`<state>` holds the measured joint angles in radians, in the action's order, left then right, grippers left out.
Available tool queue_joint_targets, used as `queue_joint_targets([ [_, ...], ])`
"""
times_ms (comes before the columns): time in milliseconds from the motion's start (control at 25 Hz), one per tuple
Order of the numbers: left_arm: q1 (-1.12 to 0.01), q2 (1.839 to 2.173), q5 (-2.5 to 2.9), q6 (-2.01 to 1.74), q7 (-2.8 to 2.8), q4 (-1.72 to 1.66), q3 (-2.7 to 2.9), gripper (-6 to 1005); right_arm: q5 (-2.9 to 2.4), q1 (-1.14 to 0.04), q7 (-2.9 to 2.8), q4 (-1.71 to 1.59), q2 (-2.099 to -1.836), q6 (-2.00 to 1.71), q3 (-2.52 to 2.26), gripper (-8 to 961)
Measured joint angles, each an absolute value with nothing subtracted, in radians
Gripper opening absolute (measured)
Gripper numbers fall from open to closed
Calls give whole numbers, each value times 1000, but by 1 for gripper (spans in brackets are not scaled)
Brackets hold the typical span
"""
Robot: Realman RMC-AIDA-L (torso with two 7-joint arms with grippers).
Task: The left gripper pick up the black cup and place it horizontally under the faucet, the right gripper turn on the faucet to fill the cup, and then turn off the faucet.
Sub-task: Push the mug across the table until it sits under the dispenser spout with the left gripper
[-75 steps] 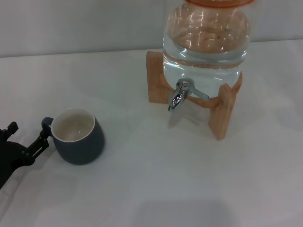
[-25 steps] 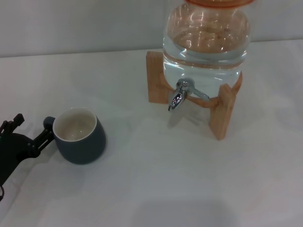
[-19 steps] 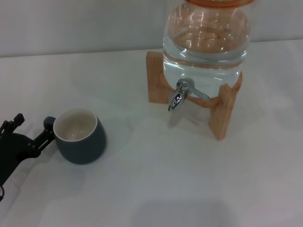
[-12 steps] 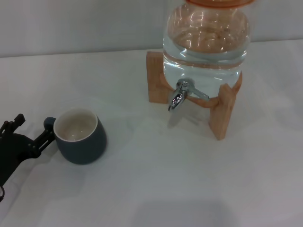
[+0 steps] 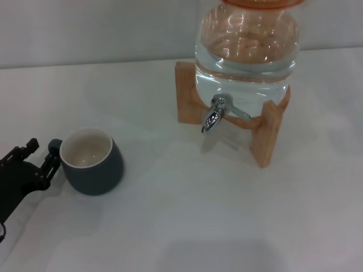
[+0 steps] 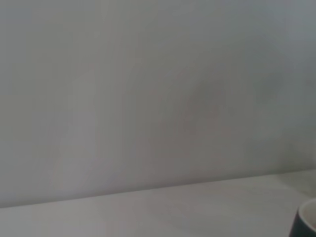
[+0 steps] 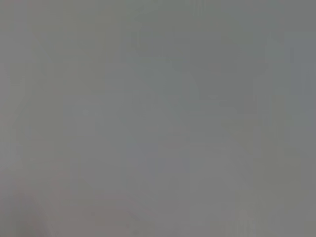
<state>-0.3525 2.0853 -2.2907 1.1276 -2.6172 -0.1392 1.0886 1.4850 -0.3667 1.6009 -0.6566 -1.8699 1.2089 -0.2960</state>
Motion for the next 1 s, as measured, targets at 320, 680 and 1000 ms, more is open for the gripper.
queue_joint_targets([
  [320, -353, 2083, -2270, 1127, -2610, -145, 1098, 383, 1488, -367, 1601, -657, -1870, 1210, -296, 842],
  [680, -353, 2084, -2271, 1127, -2611, -140, 1098, 129, 1490, -364, 1601, -656, -1870, 1212, -296, 842],
  [1000, -353, 2086, -2270, 1127, -2612, -139, 1100, 120, 1491, -362, 1600, -656, -1870, 1213, -296, 842],
])
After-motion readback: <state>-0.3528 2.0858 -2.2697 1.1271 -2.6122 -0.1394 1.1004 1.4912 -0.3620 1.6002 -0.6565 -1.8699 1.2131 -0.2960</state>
